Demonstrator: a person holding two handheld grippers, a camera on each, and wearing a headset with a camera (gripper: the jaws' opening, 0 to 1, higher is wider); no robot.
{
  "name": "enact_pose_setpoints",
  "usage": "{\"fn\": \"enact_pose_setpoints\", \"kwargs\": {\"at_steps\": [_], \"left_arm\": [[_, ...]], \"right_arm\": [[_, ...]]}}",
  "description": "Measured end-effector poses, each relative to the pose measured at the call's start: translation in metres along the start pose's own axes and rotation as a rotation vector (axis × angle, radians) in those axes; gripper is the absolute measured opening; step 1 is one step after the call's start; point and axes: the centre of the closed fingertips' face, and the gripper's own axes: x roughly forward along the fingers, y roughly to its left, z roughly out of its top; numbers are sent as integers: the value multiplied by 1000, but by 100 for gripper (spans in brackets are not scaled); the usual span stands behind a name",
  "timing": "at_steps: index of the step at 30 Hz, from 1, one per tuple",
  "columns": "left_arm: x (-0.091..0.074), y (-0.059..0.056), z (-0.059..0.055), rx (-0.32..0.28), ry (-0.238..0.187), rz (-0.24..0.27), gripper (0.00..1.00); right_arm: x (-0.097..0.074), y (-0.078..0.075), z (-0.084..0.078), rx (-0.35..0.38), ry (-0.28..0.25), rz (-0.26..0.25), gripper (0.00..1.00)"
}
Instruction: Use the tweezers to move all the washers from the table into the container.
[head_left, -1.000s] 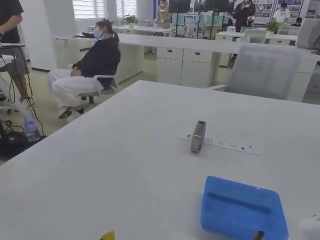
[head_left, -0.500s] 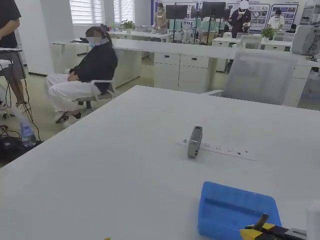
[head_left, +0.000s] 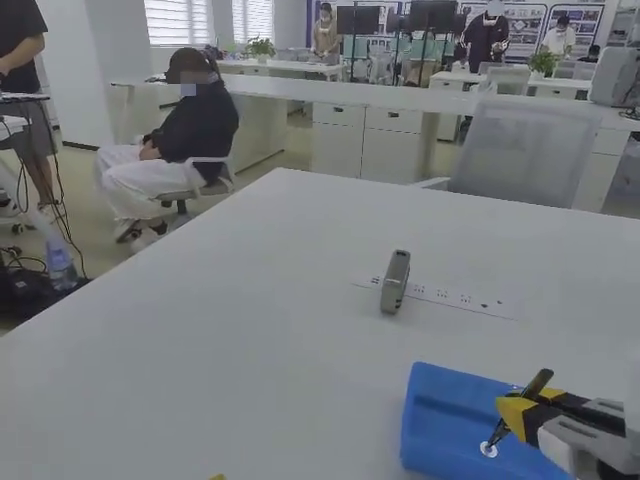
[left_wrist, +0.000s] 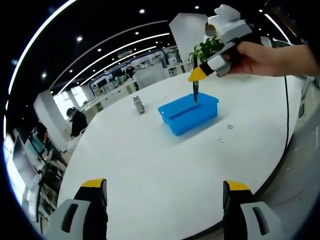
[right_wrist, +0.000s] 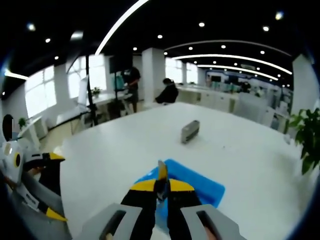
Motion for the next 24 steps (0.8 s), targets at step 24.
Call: {"fn": "enact_pose_setpoints", "kwargs": {"at_steps": [24], "left_arm": [[1, 0, -3, 5, 18, 3, 98]], "right_arm": [[48, -13, -42, 12, 90, -11, 3]]}}
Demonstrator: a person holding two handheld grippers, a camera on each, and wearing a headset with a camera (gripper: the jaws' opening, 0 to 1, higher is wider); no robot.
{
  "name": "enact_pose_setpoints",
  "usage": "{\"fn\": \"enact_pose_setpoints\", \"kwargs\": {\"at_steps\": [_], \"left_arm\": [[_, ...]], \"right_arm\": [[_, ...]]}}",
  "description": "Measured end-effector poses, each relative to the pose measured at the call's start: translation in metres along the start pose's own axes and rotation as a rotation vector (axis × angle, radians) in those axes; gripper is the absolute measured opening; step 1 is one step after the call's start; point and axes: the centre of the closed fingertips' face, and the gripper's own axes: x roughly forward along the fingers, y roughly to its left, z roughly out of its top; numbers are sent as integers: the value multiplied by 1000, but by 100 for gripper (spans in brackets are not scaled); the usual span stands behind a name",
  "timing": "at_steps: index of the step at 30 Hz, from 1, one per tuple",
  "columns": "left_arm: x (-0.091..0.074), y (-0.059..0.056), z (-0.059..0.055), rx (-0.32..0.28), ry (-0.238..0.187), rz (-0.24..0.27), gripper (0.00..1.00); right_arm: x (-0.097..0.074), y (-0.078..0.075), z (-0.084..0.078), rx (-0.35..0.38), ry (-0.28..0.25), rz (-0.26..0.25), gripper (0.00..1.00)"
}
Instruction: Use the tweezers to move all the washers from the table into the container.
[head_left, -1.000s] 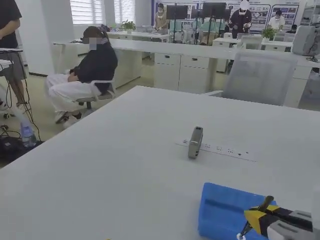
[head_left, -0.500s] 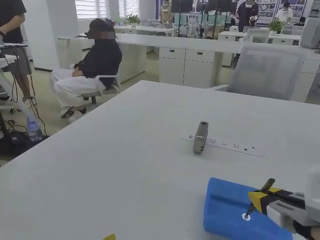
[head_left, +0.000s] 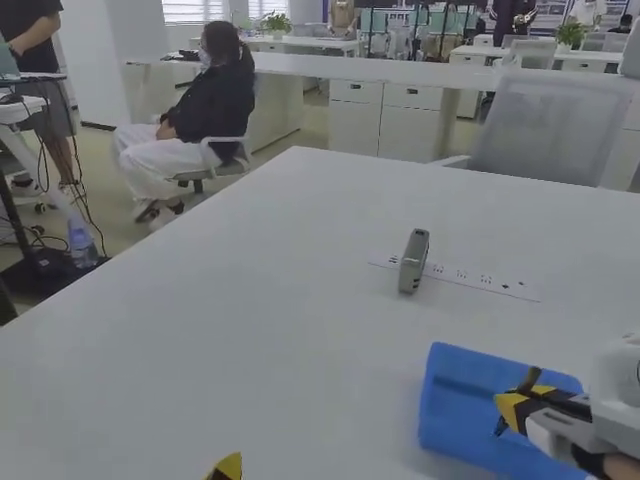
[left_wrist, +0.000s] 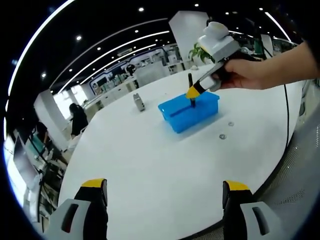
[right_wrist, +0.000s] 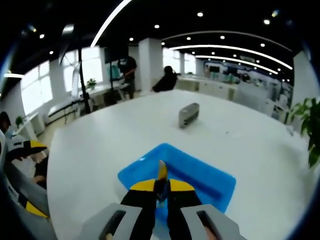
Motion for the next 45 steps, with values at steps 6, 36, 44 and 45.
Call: {"fn": "enact_pose_setpoints", "kwargs": {"at_steps": [6, 36, 44, 45], "left_arm": [[0, 1, -1, 4, 4, 3, 98], [-1, 0, 2, -29, -13, -8, 99], [-2, 2, 5, -40, -33, -4, 99], [-2, 3, 5, -41, -33, 0, 99]], "right_arm": [[2, 0, -2, -6, 6, -2, 3], [0, 3, 0, 8, -6, 12, 4], [-28, 7, 23, -2, -79, 2, 4], [-33, 9, 26, -4, -94, 2, 4]]}}
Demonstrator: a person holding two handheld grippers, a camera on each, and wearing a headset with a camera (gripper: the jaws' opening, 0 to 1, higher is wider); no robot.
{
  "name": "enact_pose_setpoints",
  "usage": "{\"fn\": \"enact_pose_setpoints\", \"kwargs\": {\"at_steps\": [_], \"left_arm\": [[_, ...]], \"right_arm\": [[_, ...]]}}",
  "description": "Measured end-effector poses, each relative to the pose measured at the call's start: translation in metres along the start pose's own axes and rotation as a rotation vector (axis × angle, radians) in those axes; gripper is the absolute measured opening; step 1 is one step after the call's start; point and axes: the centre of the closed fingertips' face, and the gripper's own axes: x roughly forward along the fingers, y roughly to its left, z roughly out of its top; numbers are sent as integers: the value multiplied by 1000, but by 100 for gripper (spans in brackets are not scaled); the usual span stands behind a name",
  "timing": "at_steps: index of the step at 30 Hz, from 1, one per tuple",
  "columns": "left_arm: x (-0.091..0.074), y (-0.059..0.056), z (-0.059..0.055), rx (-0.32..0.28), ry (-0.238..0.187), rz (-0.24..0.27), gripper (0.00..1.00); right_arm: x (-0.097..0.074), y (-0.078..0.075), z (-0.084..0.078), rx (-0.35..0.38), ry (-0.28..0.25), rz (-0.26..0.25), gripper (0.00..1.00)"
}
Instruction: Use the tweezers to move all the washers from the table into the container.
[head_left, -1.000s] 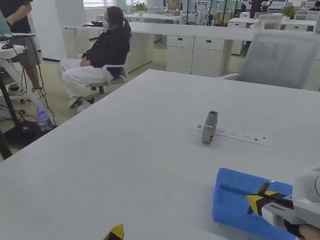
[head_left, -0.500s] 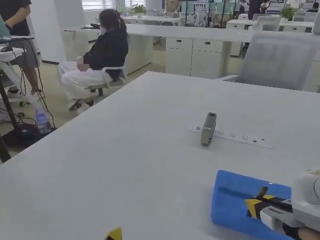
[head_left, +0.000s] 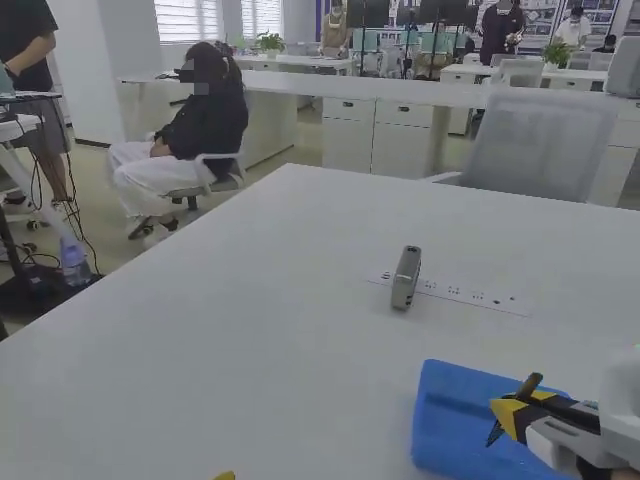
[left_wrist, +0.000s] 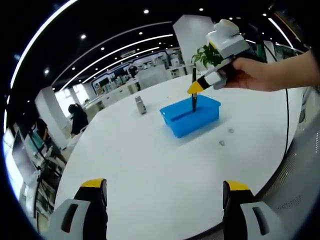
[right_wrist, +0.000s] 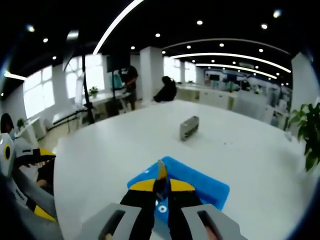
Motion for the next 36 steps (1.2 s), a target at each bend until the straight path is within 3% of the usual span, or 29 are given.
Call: {"fn": "enact_pose_setpoints", "kwargs": {"at_steps": [6, 11, 18, 25, 36], "left_arm": [[-1, 1, 1, -3, -6, 3, 99], [-1, 1, 2, -2, -12, 5, 98], [-1, 1, 2, 3, -11, 5, 98], [0, 1, 2, 8, -8, 8, 97], [1, 1, 0, 12, -1, 7, 97]], "right_arm": [[-26, 12, -3, -2, -16, 2, 4], [-35, 22, -13, 16, -8, 12, 4], [-35, 37, -37, 30, 39, 33, 4], [-34, 42, -64, 46, 97, 47, 4], [-34, 51, -77, 61, 128, 62, 4]]}}
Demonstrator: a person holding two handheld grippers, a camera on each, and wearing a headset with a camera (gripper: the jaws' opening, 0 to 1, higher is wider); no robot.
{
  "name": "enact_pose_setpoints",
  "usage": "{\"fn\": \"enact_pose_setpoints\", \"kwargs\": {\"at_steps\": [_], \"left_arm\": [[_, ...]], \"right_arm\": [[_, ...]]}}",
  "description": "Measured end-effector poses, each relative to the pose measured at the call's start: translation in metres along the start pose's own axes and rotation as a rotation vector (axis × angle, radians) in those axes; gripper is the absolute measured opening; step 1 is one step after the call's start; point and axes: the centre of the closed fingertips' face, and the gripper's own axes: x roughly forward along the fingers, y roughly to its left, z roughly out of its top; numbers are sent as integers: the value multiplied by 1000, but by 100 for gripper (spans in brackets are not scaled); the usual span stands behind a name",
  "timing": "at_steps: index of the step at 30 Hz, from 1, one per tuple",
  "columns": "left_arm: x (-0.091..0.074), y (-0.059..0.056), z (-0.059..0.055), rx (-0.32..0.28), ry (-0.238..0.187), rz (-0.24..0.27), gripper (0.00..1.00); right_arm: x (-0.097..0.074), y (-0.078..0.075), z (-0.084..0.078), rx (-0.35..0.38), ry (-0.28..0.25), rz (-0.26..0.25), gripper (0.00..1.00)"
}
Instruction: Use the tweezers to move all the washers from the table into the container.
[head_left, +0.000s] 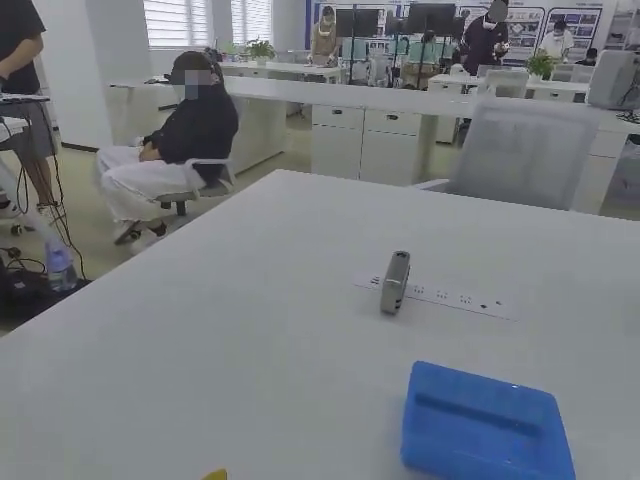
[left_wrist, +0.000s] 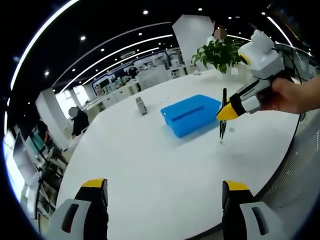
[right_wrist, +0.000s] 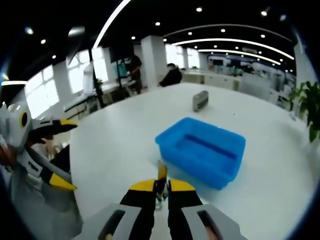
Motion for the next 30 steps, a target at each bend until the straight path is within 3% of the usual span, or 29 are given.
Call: {"fn": "enact_pose_setpoints", "kwargs": {"at_steps": [7, 8, 15, 26, 30], "left_arm": [[0, 0, -1, 4, 8, 1, 97], [0, 0, -2, 5, 9, 0, 97], [-1, 0, -2, 8, 9, -1, 97], [-1, 0, -2, 8, 10, 0, 96], [-1, 0, -2, 7, 7, 1, 97]], "right_arm": [[1, 3, -7, -6, 18, 4, 4], [1, 3, -5, -12, -2, 3, 4], [-1, 6, -7, 5, -15, -2, 4], [0, 4, -7, -12, -7, -25, 3], [0, 0, -7, 23, 5, -23, 3]]}}
